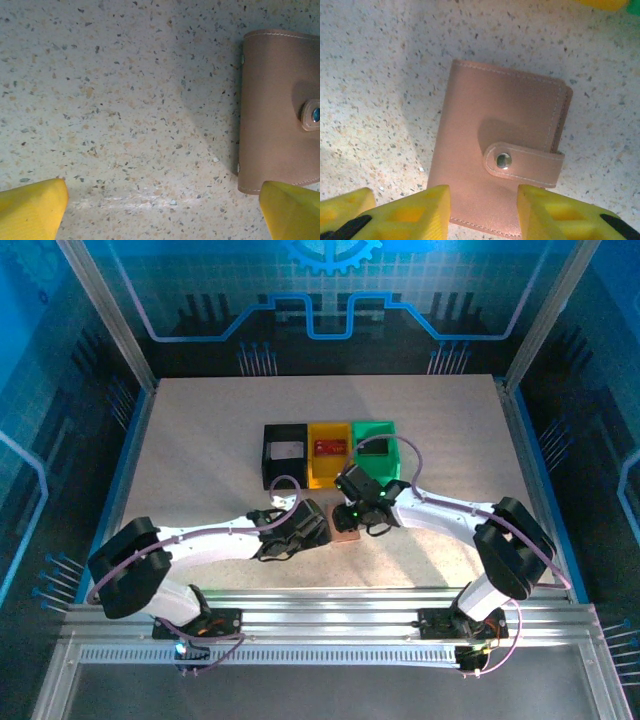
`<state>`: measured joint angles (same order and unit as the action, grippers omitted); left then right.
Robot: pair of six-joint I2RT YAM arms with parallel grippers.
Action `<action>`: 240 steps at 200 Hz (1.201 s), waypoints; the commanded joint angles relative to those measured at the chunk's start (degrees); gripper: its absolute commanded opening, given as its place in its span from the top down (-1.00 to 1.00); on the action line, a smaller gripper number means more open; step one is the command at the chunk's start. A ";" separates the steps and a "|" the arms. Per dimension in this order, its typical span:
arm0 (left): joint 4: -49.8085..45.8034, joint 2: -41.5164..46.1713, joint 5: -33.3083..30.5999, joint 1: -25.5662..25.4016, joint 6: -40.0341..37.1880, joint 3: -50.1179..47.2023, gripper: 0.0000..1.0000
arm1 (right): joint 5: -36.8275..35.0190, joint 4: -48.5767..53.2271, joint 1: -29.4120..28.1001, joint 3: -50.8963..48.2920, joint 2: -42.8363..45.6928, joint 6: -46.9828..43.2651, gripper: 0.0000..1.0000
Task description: Take the credit cards out of the card holder
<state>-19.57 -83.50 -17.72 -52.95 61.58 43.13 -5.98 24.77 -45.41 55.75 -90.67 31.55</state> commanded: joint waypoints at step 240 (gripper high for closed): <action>-0.07 7.74 -2.26 -1.72 2.49 -4.20 -0.99 | -3.59 1.31 1.54 1.82 -11.81 1.23 0.76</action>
<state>-17.69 -77.17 -18.63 -54.24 63.13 39.97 -10.02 25.06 -44.77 59.53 -99.46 33.01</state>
